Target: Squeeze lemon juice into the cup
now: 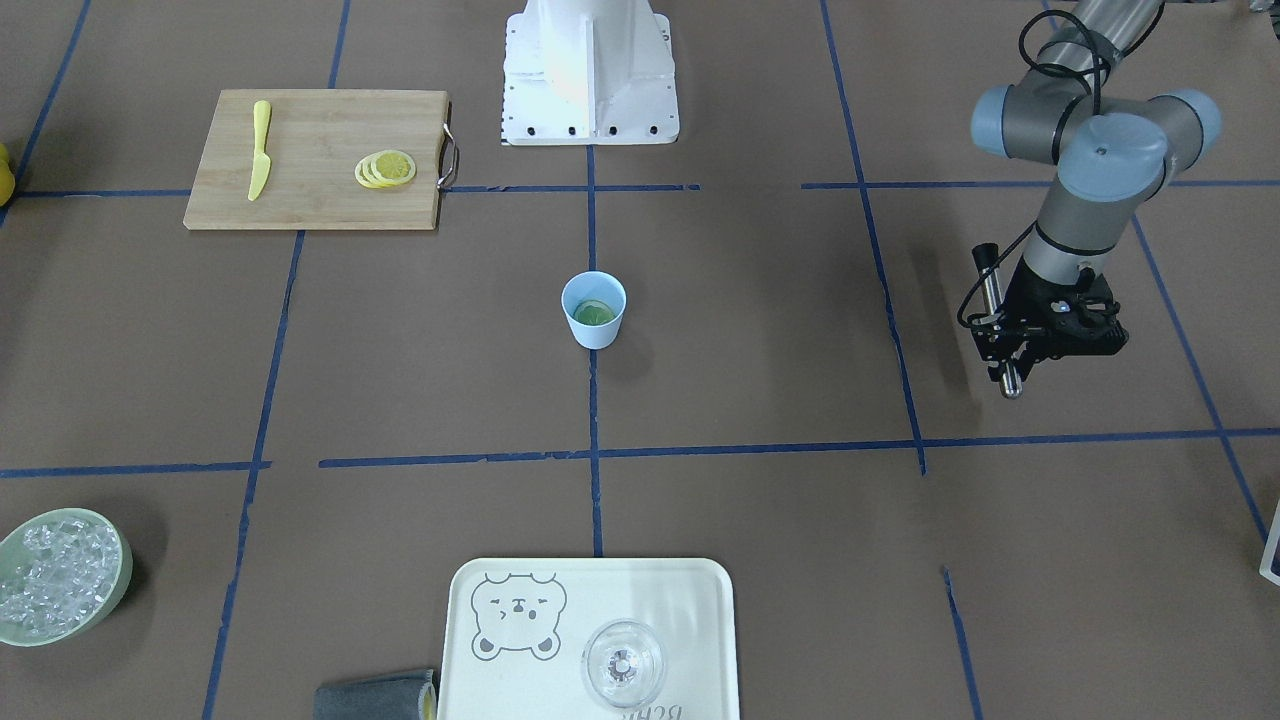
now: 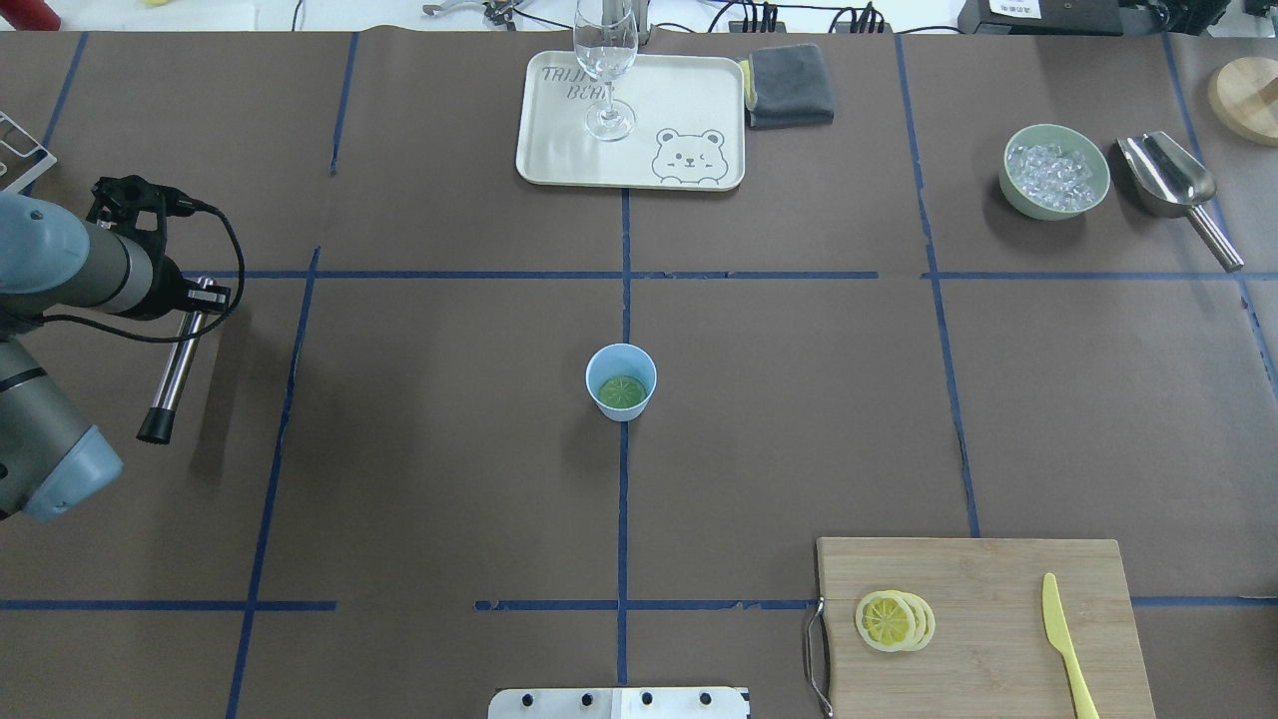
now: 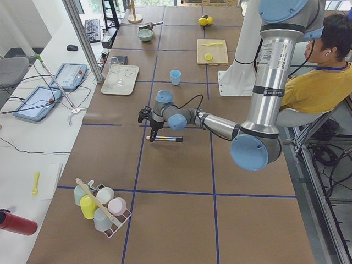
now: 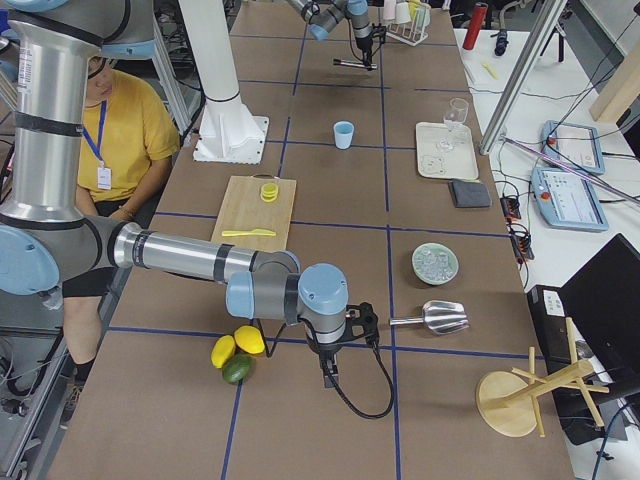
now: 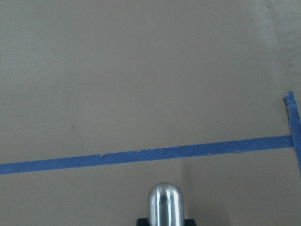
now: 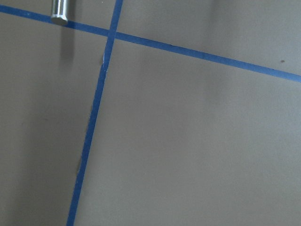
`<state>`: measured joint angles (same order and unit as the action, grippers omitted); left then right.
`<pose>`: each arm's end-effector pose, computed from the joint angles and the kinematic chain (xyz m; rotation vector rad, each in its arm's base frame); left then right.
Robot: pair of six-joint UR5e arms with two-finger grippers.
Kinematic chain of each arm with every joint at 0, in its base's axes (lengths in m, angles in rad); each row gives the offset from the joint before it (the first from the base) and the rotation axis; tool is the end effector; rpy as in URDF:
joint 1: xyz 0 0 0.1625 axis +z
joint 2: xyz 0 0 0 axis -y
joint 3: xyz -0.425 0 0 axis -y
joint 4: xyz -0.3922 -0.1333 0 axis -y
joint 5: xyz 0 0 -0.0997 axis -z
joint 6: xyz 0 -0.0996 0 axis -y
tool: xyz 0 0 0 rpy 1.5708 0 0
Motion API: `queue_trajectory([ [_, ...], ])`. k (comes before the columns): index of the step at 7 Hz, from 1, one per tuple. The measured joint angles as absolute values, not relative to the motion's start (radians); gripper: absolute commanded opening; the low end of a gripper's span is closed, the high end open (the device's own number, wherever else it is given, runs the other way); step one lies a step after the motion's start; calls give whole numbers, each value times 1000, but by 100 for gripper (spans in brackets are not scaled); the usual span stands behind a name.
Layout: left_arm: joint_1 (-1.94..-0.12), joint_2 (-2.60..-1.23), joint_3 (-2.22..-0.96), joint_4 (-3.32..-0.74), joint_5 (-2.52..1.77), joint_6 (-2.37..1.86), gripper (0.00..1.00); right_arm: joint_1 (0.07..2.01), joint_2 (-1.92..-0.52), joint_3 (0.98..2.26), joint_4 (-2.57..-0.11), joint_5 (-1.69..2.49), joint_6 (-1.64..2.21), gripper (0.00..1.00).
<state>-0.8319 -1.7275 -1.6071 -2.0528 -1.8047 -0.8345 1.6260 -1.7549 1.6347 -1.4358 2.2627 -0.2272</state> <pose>0.3156 -0.5101 0.5204 0.3151 0.6344 -0.0126 0.0924 -0.4079 0.7026 0.1116 -0.6839 -0.1702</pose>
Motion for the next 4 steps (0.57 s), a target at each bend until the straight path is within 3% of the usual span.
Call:
queue_trajectory([
  [4, -953, -1735, -1629, -2021, -1828, -547, 100, 1626, -1752, 1635, -1436, 2264, -226, 100],
])
